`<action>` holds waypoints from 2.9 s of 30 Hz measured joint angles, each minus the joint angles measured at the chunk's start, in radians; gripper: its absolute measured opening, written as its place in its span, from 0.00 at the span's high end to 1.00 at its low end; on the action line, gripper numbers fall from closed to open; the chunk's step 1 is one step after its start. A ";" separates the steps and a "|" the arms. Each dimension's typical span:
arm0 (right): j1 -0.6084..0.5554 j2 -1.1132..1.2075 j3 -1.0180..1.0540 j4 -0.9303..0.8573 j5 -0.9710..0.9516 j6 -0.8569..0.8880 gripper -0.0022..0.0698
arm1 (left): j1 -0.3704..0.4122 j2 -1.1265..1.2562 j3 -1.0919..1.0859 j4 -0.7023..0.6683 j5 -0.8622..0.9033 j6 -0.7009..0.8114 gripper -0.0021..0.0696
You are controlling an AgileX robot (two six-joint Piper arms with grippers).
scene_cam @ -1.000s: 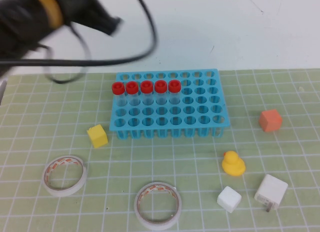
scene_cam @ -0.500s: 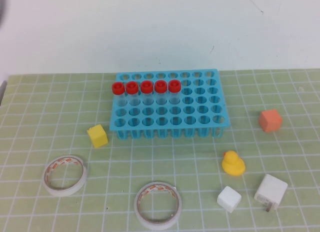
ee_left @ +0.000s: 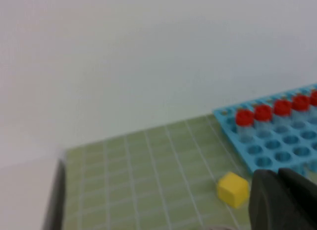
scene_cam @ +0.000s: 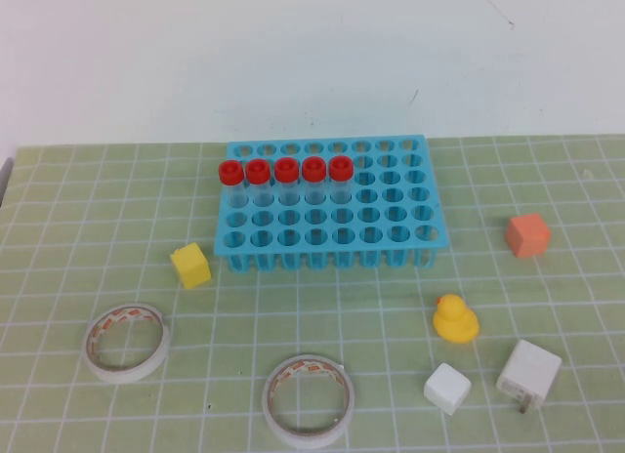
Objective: Place the test tubes
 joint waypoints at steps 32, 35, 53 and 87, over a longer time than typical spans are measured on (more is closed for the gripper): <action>0.000 -0.115 0.178 0.056 -0.086 0.000 0.97 | 0.000 -0.296 0.421 -0.069 -0.152 -0.103 0.97; 0.000 -0.115 0.178 0.056 -0.086 0.000 0.97 | 0.000 -0.296 0.421 -0.067 -0.155 -0.105 0.97; 0.000 -0.115 0.178 0.056 -0.086 0.000 0.97 | 0.268 -0.358 0.511 -0.478 -0.365 0.494 0.97; 0.000 -0.115 0.178 0.056 -0.087 0.000 0.97 | 0.278 -0.404 0.589 -0.624 -0.118 0.475 0.97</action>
